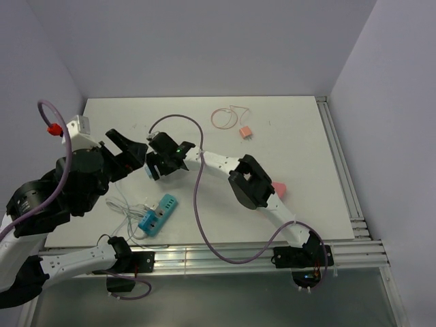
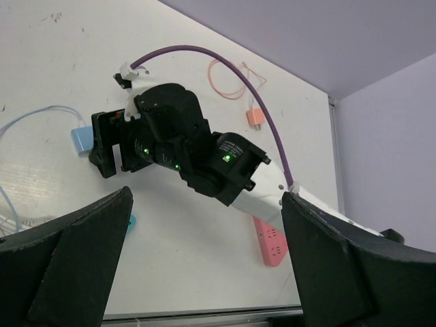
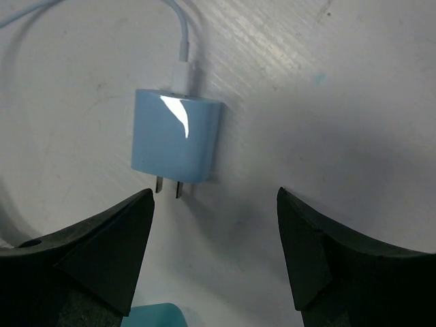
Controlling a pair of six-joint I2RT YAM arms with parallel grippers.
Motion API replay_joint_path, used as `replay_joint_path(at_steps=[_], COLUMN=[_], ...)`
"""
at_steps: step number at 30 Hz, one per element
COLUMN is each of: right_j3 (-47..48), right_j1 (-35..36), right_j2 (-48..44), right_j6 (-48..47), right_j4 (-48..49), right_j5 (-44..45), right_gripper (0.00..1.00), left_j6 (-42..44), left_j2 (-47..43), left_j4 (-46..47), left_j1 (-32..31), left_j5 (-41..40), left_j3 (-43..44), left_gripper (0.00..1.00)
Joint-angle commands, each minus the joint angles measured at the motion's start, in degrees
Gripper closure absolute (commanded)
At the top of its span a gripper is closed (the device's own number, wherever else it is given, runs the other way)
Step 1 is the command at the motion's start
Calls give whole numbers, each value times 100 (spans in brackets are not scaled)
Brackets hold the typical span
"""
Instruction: Insert the plug
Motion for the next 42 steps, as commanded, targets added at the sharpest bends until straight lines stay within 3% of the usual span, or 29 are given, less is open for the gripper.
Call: replay_joint_path(at_steps=[1, 7, 21, 24, 26, 27, 30, 31, 33, 37, 42], right_j3=[452, 206, 1268, 1409, 1384, 1331, 999, 866, 479, -372, -1656], right_j1=[65, 109, 180, 180, 206, 206, 215, 180, 75, -320, -926], right_j2=[-17, -113, 844, 968, 959, 933, 670, 469, 249, -584, -1597], right_j6=[-182, -50, 38, 3, -15, -6, 37, 90, 336, 688, 697], right_j4=[72, 545, 230, 46, -34, -43, 167, 273, 623, 1353, 2319], right_j5=[-193, -166, 79, 228, 343, 474, 729, 773, 783, 774, 528], right_gripper=[21, 21, 26, 34, 44, 55, 75, 89, 100, 100, 100], left_j6=[224, 294, 329, 365, 382, 391, 391, 391, 435, 575, 576], left_j2=[-65, -82, -346, -337, -337, -337, -267, -232, -197, 92, 611], left_j4=[384, 472, 736, 780, 815, 841, 798, 789, 815, 807, 473], left_j1=[-15, -15, -15, -15, -15, -15, -15, -15, -15, -6, 20], left_j5=[-46, -2, 103, 139, 139, 139, 130, 130, 104, 95, 139], left_j3=[-160, -231, -415, -424, -451, -477, -468, -477, -547, -583, 32], left_gripper=[4, 4, 5, 5, 5, 5, 5, 6, 8, 11, 16])
